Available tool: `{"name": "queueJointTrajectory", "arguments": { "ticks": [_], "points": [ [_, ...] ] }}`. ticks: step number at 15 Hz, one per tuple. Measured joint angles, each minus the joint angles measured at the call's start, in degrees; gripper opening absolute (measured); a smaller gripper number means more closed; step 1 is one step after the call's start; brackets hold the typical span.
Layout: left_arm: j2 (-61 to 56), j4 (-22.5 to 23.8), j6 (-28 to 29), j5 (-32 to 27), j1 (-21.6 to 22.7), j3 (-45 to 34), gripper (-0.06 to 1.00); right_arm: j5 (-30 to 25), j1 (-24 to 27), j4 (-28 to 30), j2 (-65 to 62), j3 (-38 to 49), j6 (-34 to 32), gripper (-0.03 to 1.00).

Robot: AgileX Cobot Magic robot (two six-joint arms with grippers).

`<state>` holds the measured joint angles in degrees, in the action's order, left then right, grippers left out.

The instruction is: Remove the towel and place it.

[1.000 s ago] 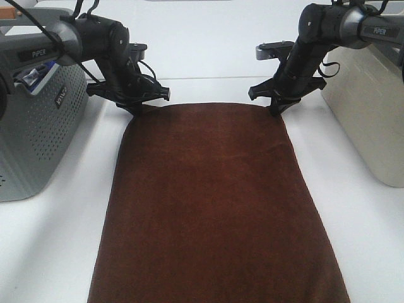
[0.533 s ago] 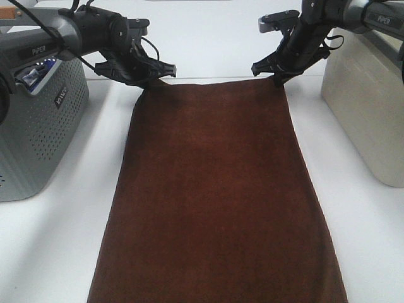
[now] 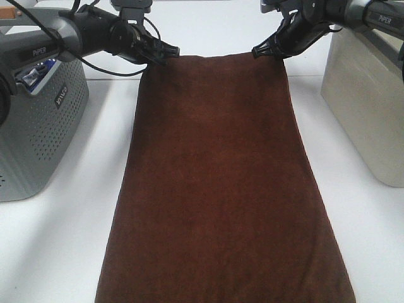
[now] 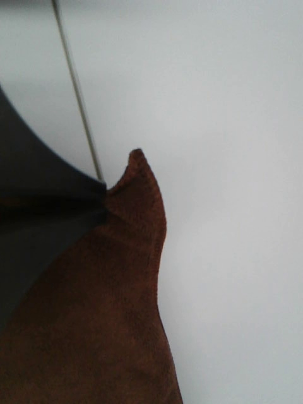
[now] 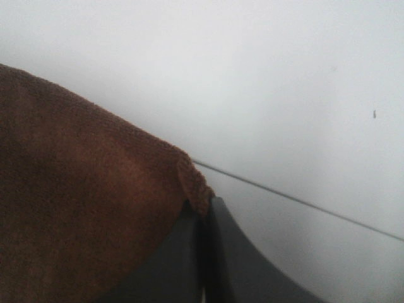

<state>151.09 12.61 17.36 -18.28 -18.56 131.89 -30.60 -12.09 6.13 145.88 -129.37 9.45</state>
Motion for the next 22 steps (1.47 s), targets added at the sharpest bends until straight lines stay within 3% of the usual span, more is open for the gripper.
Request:
{"name": "queueJointTrajectory", "arguments": {
  "ticks": [5,8,13,15,17,21,22],
  "points": [
    [1.8,1.9,0.1,7.7,0.9,0.0,0.01,6.9,0.0,1.2,2.8,-0.1,0.0,0.00],
    [3.4,5.6,-0.1,13.8,1.3,0.0,0.01,10.5,0.0,2.4,4.4,-0.1,0.0,0.00],
    [6.0,6.4,-0.1,15.7,1.3,0.0,0.01,16.8,0.0,4.0,5.3,-0.1,0.0,0.00],
    [6.2,6.4,-0.1,15.5,1.3,0.0,0.02,17.5,0.0,4.0,5.3,-0.1,0.0,0.06],
    [6.2,6.4,-0.1,15.5,1.3,0.0,0.13,17.5,0.0,4.0,5.3,-0.1,0.0,0.18],
    [6.2,6.5,-0.1,15.0,1.3,0.0,0.61,16.8,0.0,4.0,5.4,-0.1,0.0,0.58],
    [6.2,6.5,-0.1,14.5,1.3,0.0,0.68,16.8,0.0,4.0,5.4,-0.1,0.0,0.64]
  ]
}}
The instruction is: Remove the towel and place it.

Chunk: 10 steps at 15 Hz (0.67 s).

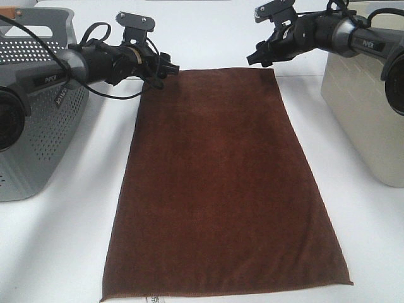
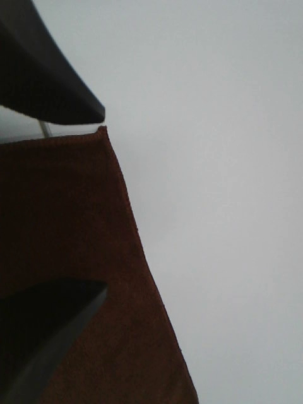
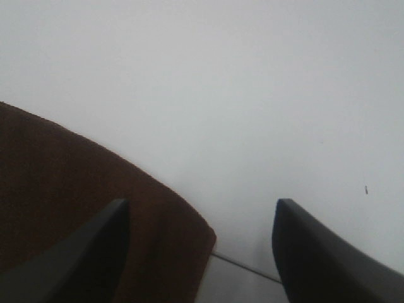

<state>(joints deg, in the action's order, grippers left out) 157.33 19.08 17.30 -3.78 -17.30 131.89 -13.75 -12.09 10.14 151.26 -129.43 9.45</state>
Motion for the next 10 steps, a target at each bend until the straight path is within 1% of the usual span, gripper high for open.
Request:
{"name": "queueJointTrajectory", "arguments": {
  "ticks": [2,4,5,7,10],
  "points": [
    [-0.1,-0.1,0.0,-0.5,0.0,0.0,0.74,-0.7,0.0,0.0,0.0,0.0,0.0,0.67],
    [-0.9,-1.3,0.0,-0.6,0.0,0.0,0.75,-1.8,0.0,-0.7,-0.1,0.0,0.0,0.68],
    [-2.5,-2.5,0.0,-0.6,0.0,0.0,0.75,-3.4,0.0,-2.4,-0.9,0.0,0.0,0.68],
    [-4.8,-3.0,0.0,-0.6,-0.1,0.0,0.75,-5.7,0.0,-4.4,-3.7,0.1,0.0,0.68],
    [-9.8,-4.0,0.0,-1.1,-0.5,0.0,0.75,-8.3,0.0,-10.5,-10.2,0.1,0.0,0.68]
  ]
}}
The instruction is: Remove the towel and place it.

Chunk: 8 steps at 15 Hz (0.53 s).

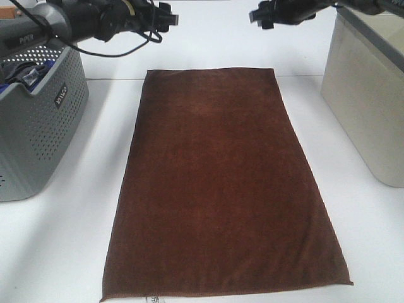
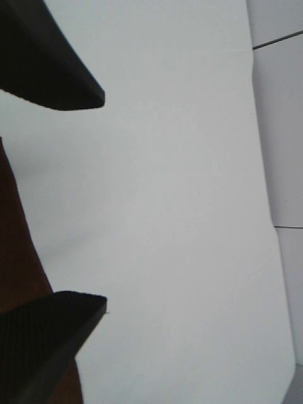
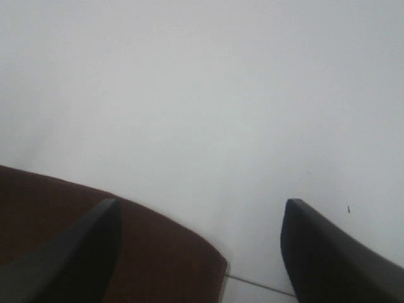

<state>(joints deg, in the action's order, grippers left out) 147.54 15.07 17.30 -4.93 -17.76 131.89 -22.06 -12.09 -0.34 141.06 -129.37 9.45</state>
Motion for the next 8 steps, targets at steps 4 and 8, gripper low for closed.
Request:
{"name": "queueJointTrajectory", "arguments": {
  "ticks": [4,8],
  "points": [
    [-9.7,-1.3,0.0,-11.4,-1.3,0.0,0.75,-10.7,0.0,-4.6,-10.1,0.0,0.0,0.68],
    [-19.9,-1.5,-0.1,-31.7,-1.9,0.0,0.75,-28.1,0.0,-5.0,-18.3,0.0,0.0,0.68]
  ]
}}
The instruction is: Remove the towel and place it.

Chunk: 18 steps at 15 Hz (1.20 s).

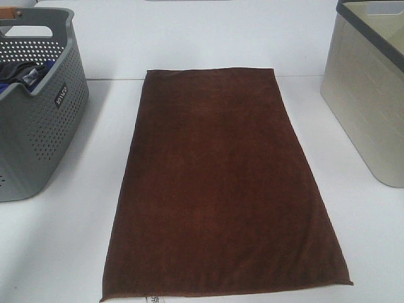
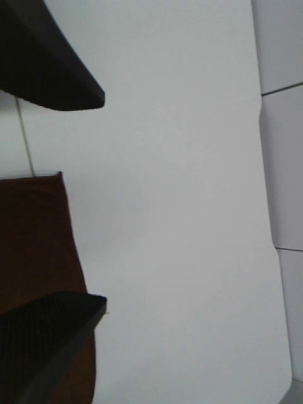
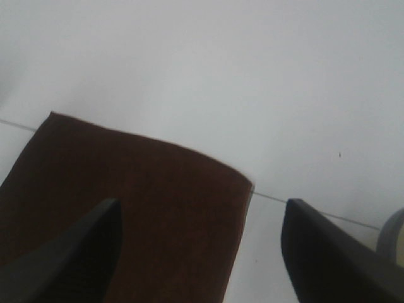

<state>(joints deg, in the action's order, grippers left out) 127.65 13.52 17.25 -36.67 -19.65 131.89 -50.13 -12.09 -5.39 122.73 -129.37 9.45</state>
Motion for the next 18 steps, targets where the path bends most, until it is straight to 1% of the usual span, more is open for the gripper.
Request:
{"name": "queueJointTrajectory", "arguments": {
  "ticks": [1,2,4,6,7,8,11,13,15,18],
  "points": [
    [-2.2,0.0,0.0,-4.0,0.0,0.0,0.75,-3.7,0.0,0.1,-1.4,0.0,0.0,0.68],
    [-3.2,0.0,0.0,-6.1,0.0,0.0,0.75,-5.0,0.0,0.1,-1.7,0.0,0.0,0.68],
    [-6.8,-0.1,0.0,-14.1,0.0,0.0,0.75,-11.1,0.0,0.1,-3.2,0.0,-0.5,0.68],
    [-9.2,-0.1,-1.3,-21.6,0.0,0.1,0.75,-17.4,0.0,0.1,-4.2,0.0,-1.4,0.68],
    [-11.5,-0.1,-3.6,-29.7,0.0,0.1,0.75,-19.1,0.0,0.1,-4.8,0.0,-3.1,0.68],
    [-12.1,0.1,-4.5,-32.0,0.0,0.1,0.75,-19.4,0.0,0.1,-5.0,0.0,-4.5,0.68],
    [-15.1,0.4,-5.8,-32.7,0.0,-2.0,0.75,-19.6,0.0,-0.8,-8.4,0.0,-5.0,0.68],
    [-20.4,0.4,-6.2,-32.7,0.0,-6.7,0.75,-19.5,0.0,-0.6,-13.2,3.0,-4.4,0.68],
    [-27.9,0.4,-6.6,-32.7,0.0,-14.0,0.75,-19.5,0.0,-0.6,-19.1,9.0,-3.9,0.68],
    [-40.3,0.4,-6.8,-32.7,0.0,-31.3,0.75,-19.5,0.0,-0.6,-29.9,23.5,-3.7,0.68]
  ]
}}
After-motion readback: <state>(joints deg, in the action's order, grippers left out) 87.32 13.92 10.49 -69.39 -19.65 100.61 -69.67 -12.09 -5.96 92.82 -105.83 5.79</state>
